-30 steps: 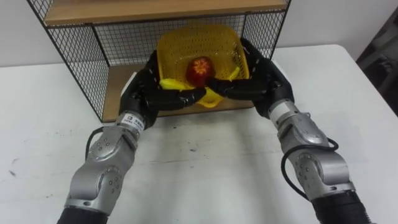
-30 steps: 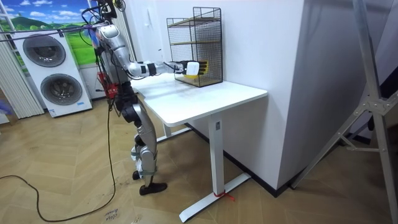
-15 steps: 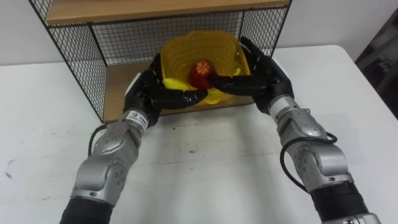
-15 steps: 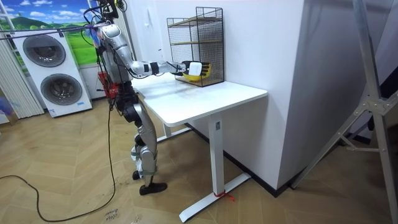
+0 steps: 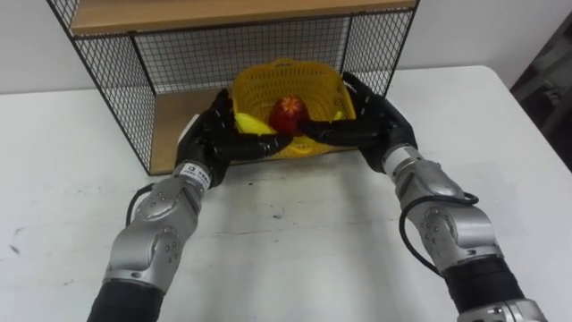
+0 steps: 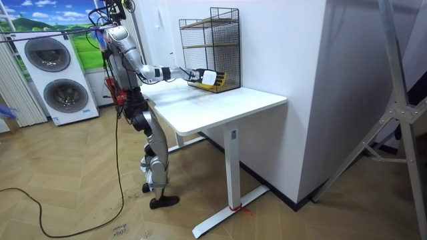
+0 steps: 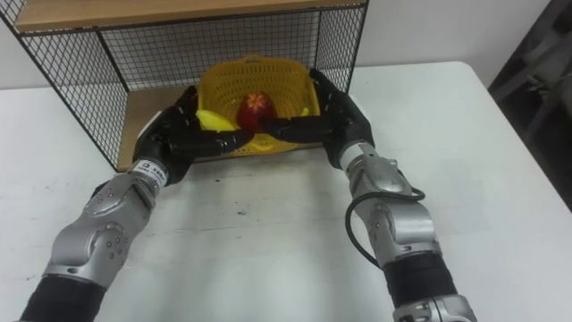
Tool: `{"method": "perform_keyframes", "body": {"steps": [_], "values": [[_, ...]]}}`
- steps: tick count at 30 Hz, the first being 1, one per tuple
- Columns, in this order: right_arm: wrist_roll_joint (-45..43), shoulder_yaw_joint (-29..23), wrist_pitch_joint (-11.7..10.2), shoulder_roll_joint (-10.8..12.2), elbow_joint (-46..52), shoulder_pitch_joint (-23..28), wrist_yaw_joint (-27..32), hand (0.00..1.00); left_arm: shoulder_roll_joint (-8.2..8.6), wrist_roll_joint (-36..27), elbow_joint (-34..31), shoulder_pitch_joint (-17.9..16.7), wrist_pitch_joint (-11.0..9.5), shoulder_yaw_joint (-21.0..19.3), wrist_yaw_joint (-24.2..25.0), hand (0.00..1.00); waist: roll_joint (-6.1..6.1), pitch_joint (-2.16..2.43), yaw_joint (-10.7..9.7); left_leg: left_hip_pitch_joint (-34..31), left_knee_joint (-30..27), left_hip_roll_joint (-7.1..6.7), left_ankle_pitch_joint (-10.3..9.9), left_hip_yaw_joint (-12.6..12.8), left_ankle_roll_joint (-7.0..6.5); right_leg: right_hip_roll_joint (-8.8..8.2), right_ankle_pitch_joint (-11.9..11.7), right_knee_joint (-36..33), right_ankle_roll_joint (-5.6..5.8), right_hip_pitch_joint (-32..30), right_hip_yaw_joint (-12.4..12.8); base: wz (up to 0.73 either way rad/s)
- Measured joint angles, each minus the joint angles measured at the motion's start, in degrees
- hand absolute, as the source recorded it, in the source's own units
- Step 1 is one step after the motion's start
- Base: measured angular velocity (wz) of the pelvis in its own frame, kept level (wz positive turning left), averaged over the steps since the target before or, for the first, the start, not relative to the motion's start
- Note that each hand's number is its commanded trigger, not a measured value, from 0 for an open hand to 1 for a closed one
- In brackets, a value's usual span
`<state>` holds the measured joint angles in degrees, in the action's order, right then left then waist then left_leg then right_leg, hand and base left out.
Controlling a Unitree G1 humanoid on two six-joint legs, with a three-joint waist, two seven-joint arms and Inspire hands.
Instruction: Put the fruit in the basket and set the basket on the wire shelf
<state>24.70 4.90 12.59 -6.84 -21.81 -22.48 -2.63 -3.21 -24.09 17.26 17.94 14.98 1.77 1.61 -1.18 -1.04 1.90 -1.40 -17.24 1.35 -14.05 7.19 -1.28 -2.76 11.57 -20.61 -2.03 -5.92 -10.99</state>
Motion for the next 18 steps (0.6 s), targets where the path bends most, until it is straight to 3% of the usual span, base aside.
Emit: {"method": "perform_keyframes", "body": {"steps": [18], "values": [[0.00,-0.09,-0.02,0.22,-1.30,0.00,-0.02,0.00,-0.05,-0.03,0.49,0.04,1.22,-1.77,-1.08,0.00,0.34,0.20,-0.18,0.16,-0.08,0.10,0.26,-0.30,0.03,0.08,-0.54,1.17,0.01,0.96,-0.76,0.00]]}}
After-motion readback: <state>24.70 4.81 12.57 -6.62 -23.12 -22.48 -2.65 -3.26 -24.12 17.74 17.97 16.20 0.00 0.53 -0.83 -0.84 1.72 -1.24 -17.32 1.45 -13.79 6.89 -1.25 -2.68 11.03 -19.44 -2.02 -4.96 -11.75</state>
